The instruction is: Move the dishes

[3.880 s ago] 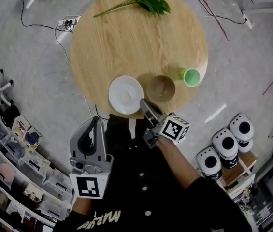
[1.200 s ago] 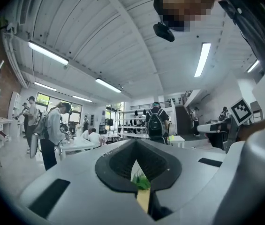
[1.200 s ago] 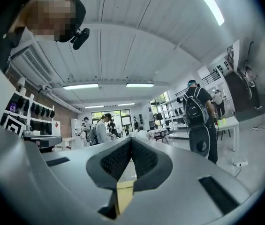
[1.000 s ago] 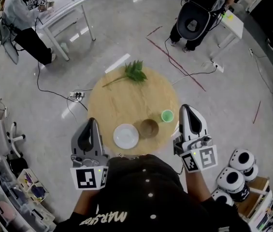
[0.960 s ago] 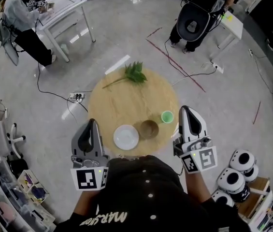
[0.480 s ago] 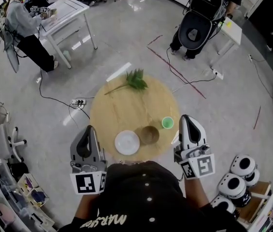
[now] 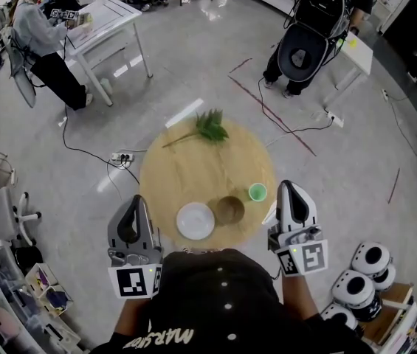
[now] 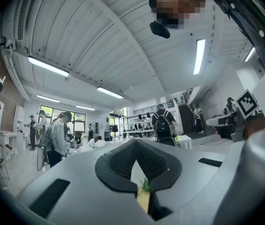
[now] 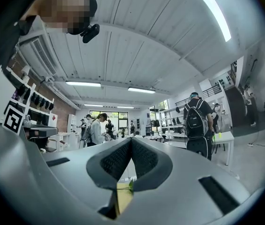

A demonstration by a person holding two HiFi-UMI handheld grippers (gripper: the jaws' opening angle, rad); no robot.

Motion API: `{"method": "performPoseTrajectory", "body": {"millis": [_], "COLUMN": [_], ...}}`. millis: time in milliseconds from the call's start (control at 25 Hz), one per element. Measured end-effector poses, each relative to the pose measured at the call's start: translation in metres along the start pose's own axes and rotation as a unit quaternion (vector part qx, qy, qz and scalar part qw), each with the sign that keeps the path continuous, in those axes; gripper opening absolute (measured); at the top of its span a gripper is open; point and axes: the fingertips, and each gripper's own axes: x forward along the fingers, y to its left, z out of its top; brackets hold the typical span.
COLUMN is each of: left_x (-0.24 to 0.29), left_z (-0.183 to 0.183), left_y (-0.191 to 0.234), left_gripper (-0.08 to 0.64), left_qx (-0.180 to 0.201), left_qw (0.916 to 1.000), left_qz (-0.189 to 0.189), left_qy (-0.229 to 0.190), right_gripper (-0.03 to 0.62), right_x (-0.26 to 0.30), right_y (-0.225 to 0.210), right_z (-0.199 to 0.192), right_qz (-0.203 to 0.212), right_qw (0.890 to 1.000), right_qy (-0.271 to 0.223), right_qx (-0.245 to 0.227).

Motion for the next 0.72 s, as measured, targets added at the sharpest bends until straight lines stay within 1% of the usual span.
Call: {"method": "performPoseTrajectory", "body": {"millis": [720], "left_x": [-0.0035], "left_z": [-0.0011], "left_y": [-0.0057], "left_gripper": [0.011], "left_qx": [0.000], "left_qw": [1.0000], "left_qz": [-0.003], "left_qy": [0.000], "right_gripper": [-0.003], "right_x": [-0.0001], "right_y": [0.0020], "right_z": [-0.0037], "right_qz": [0.001], "right_qw": [1.000], "right_qy": [0.000], "right_qx": [-0.008]}}
